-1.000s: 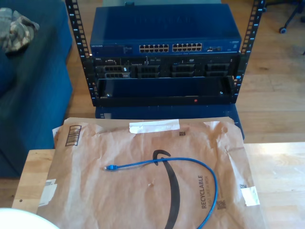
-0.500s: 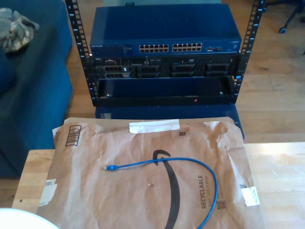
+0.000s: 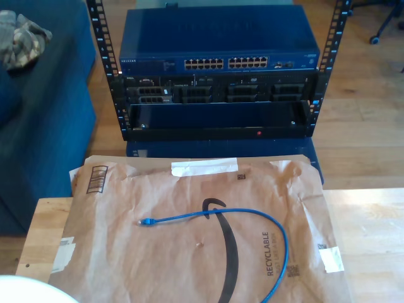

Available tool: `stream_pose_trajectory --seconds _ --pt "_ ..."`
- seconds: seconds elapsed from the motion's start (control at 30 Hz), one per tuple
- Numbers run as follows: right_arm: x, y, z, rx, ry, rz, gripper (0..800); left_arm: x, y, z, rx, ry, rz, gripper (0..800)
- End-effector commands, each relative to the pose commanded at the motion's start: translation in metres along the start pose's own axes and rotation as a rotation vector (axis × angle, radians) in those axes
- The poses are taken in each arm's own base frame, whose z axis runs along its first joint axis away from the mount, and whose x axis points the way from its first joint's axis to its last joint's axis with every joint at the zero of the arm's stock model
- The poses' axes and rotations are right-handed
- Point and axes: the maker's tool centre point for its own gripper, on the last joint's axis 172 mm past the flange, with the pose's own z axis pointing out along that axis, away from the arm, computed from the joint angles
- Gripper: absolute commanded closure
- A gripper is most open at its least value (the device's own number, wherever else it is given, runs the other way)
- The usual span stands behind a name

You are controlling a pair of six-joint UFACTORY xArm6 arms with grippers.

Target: Grab the cable and plug it in

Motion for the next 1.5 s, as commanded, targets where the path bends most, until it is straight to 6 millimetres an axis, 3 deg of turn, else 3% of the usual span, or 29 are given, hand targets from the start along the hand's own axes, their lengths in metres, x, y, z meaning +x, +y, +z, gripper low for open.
stream_pose_trajectory --seconds 0.9,1.2,1.37,1.5 --pt "0.002 0.001 -0.003 -0.003 0.003 0.000 0 0.000 0.000 0.000 0.000 0.000 0.000 0" --pt "0.018 0.005 -0.027 0.000 0.092 0.036 0 -0.001 0.000 0.001 0.004 -0.004 0.000 0" --pt "0.037 0.012 -0.068 -0.002 0.199 0.073 0 0.000 -0.001 -0.001 0.005 0.004 -0.005 0" --pt "0.049 0.006 -0.098 -0.002 0.243 0.058 0 0.002 -0.004 -0.020 0.009 0.021 -0.012 0"
